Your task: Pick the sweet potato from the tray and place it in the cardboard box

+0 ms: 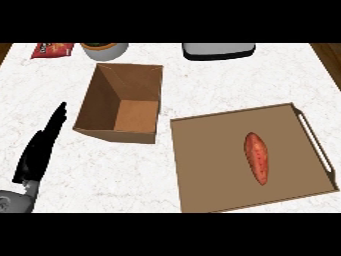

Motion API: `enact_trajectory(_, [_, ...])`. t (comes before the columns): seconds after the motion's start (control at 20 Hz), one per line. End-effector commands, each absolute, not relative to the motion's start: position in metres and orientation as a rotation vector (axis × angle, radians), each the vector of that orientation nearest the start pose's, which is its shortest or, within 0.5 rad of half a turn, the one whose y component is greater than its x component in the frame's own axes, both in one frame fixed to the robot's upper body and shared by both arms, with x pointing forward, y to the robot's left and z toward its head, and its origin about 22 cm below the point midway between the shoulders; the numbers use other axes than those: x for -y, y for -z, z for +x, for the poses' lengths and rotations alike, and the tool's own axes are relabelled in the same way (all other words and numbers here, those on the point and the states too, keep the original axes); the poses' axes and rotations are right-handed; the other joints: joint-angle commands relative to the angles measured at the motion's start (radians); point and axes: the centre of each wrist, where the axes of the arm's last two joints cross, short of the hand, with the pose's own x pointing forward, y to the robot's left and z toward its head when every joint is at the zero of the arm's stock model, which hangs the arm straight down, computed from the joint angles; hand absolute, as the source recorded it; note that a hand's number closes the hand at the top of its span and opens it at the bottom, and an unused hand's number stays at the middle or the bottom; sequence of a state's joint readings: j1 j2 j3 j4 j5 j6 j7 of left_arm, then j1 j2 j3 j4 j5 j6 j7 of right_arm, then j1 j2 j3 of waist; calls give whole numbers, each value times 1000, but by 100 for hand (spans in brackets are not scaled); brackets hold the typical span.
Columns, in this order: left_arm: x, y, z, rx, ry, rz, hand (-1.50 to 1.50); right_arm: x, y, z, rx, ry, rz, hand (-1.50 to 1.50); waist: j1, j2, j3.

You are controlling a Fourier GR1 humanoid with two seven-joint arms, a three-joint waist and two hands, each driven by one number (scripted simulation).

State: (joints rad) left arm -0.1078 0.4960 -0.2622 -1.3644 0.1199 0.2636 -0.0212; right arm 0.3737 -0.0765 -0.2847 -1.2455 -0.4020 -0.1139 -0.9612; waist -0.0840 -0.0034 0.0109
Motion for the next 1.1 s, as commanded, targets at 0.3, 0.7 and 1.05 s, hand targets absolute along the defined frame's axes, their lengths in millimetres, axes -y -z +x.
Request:
enact_trajectory(0.3, [-278,1,279,1464,411,322,0,364,96,-5,1702,228,-606,-150,71,5,-12])
enact_trajectory(0.7, [-275,7,258,1483,425,324,0,345,44,-11,1543,70,-608,-150,85,4,-12])
enact_trajectory(1.05, [-292,-8,282,1473,407,324,0,347,1,33,1389,-5,-621,-150,84,6,-12])
